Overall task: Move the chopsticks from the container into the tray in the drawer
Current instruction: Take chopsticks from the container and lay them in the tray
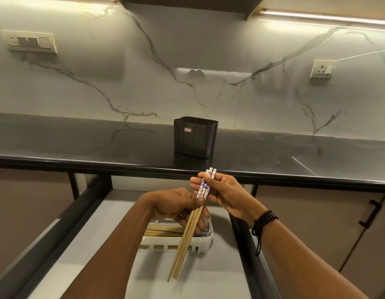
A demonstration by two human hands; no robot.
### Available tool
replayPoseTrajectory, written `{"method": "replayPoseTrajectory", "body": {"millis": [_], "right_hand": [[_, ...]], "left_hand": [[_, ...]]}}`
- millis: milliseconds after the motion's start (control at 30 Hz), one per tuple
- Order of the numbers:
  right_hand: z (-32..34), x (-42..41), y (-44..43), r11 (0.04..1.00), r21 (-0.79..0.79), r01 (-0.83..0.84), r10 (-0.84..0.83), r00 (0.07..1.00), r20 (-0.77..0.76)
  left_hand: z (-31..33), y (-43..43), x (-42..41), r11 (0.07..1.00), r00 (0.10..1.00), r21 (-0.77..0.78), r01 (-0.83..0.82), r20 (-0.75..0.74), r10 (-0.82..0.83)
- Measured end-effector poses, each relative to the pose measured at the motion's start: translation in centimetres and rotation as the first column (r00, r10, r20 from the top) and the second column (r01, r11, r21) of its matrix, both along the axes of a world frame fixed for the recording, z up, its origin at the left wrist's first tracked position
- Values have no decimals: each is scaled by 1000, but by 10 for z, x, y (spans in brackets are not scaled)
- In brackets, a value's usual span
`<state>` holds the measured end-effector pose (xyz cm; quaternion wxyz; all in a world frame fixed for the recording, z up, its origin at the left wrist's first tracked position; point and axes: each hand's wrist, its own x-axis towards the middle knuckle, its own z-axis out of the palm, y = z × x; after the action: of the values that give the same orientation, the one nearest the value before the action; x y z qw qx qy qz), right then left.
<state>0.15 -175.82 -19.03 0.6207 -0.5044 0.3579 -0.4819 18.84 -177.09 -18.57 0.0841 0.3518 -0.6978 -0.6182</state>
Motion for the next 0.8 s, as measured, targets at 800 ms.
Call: {"method": "replayPoseTrajectory", "body": {"millis": [800], "right_hand": [[1,-18,-16,909,114,402,-390,718,577]], "left_hand": [[-30,-2,-57,701,721,-213,-681,-361,591]]}}
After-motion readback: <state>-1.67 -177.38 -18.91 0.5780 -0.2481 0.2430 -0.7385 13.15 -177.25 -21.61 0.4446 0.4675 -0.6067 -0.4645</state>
